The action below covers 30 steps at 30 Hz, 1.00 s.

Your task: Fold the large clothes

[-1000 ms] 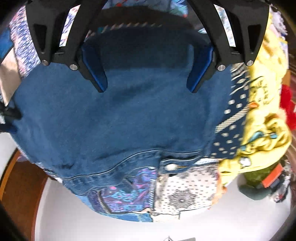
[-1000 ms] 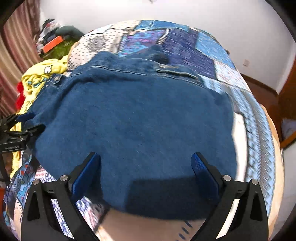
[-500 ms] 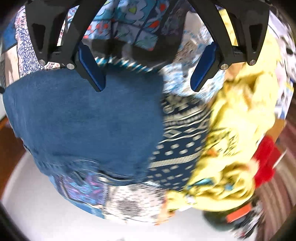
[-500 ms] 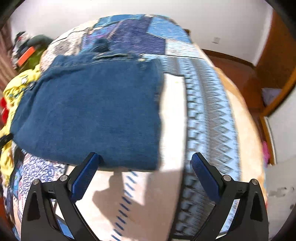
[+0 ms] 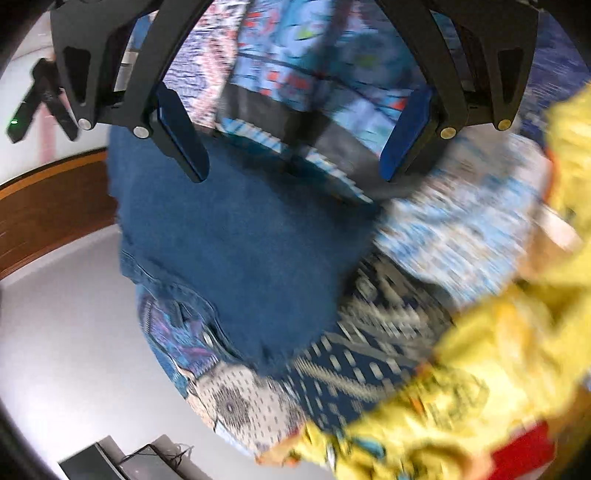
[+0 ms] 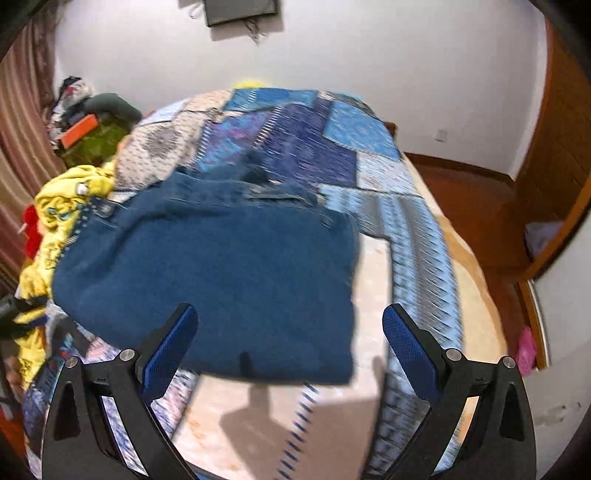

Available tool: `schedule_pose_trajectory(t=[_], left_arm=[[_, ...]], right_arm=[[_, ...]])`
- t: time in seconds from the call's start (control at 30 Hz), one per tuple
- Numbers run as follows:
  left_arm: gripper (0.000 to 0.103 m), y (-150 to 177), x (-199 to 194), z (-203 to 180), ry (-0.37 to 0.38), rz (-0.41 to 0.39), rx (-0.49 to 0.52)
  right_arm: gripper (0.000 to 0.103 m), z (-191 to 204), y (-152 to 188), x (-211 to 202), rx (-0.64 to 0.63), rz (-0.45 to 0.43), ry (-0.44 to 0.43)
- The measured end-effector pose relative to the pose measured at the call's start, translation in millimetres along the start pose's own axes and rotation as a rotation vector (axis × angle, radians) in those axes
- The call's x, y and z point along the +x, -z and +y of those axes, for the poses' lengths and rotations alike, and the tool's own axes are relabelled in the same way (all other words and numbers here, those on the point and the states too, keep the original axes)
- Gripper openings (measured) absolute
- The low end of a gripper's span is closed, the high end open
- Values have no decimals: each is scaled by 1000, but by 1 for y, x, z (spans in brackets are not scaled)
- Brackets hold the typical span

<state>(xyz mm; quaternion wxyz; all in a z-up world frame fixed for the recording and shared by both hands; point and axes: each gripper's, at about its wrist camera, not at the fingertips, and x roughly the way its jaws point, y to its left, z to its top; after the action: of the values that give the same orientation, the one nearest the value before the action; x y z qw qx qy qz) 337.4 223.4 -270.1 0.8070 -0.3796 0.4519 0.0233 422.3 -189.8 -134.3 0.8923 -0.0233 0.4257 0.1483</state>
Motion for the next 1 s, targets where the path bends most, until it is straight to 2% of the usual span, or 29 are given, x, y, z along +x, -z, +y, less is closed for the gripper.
schedule_pose_trajectory(t=[0.1,0.17,0.37,0.5,0.6,0.67,0.77,1.0], left_arm=[[92,2,23,1,86,49,-59],[86,1,36,2,141,71,-96],[70,-12,66,3,233,95,-133],[67,-26,78,-3,227,84,-136],[57,-29,82,-5,191,75,-129],[43,-28,74,-9,166,48,-125],[28,-25,54,-16,153,-8,-111],[24,-22,-4,-73,113,-217,62]], right_arm=[[100,16,-6,14,-21,9,-41],[100,27,-7,28,-46,26,-51],[100,50,2,55,-102,91,-68],[100,54,9,61,-99,121,-82],[100,55,11,63,-77,142,-97],[100,55,12,62,-65,152,-109],[100,57,11,55,-57,152,-114],[100,67,1,32,-78,117,-113]])
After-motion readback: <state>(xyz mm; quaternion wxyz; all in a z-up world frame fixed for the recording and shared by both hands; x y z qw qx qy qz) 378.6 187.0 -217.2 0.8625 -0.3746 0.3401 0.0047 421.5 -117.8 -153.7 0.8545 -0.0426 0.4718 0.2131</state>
